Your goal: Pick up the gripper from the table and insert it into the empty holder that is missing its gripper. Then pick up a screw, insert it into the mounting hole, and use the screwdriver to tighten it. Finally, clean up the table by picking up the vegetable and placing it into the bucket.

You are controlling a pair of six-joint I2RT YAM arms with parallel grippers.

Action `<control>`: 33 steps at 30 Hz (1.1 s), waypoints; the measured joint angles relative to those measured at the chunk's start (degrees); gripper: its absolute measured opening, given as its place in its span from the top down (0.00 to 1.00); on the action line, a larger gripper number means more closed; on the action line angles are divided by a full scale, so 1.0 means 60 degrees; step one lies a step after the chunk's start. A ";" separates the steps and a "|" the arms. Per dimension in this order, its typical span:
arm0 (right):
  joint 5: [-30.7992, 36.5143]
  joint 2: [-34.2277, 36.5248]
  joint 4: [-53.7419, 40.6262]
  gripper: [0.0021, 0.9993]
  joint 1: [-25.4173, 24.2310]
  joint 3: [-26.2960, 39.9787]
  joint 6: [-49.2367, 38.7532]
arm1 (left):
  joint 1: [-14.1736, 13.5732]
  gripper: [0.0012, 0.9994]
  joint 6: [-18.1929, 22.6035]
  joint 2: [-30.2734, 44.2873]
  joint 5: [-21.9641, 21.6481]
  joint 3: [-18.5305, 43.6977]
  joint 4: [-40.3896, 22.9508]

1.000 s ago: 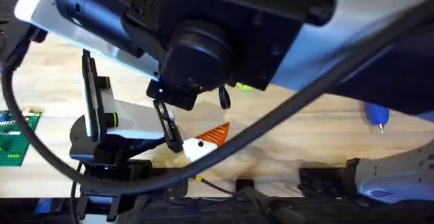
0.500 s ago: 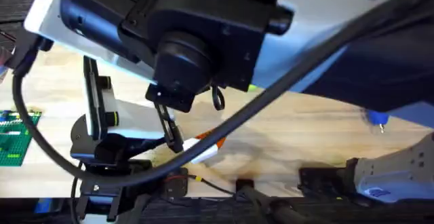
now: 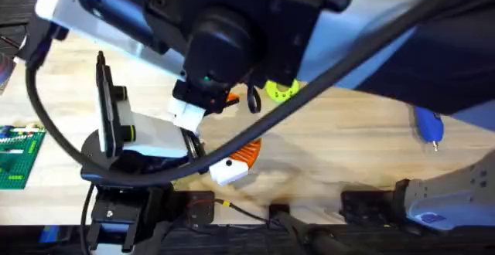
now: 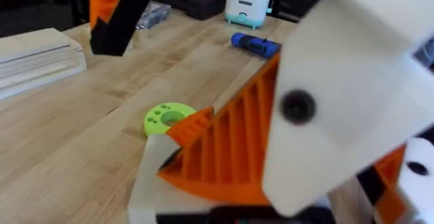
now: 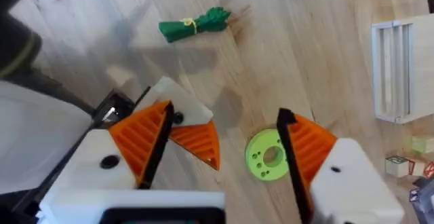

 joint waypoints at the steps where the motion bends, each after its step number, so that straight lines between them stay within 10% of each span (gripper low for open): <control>1: -0.0008 -0.0014 0.0051 0.01 -0.0016 0.0000 0.0040 | 0.0000 0.01 0.0003 0.0000 0.0002 0.0000 0.0029; 24: -0.0505 -0.0023 0.0226 0.01 -0.3895 0.0262 0.1183 | -0.0004 0.02 0.0092 -0.0002 0.0029 0.0004 0.0183; 31: -0.0530 -0.0718 -0.0196 0.01 -0.5082 0.0262 0.1183 | -0.0004 0.96 0.0174 0.0000 0.0051 0.0004 0.0189; 33: -0.0537 -0.1302 -0.0386 0.01 -0.5545 0.0262 0.1183 | -0.0004 0.99 0.0167 0.0000 0.0054 0.0004 0.0186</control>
